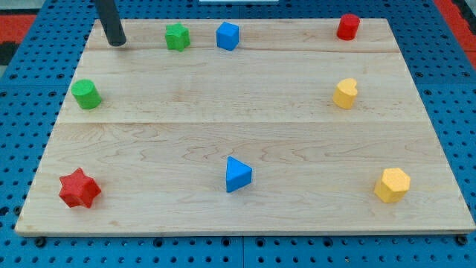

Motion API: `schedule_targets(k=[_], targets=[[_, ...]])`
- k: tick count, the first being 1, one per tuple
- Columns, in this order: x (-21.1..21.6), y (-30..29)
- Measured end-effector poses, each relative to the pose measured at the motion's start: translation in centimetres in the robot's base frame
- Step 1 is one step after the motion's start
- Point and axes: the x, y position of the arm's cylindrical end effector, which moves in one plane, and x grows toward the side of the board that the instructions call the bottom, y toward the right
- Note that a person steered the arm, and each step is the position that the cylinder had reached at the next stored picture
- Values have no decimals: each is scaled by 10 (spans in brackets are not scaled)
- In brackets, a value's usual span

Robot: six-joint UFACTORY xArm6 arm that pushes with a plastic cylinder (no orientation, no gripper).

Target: Move the green star diagonally top left to the yellow heart

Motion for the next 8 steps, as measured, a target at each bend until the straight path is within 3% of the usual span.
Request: schedule_targets(k=[2,3,5,6,8], targets=[[-19,96],[-34,86],[52,162],[71,165],[33,196]])
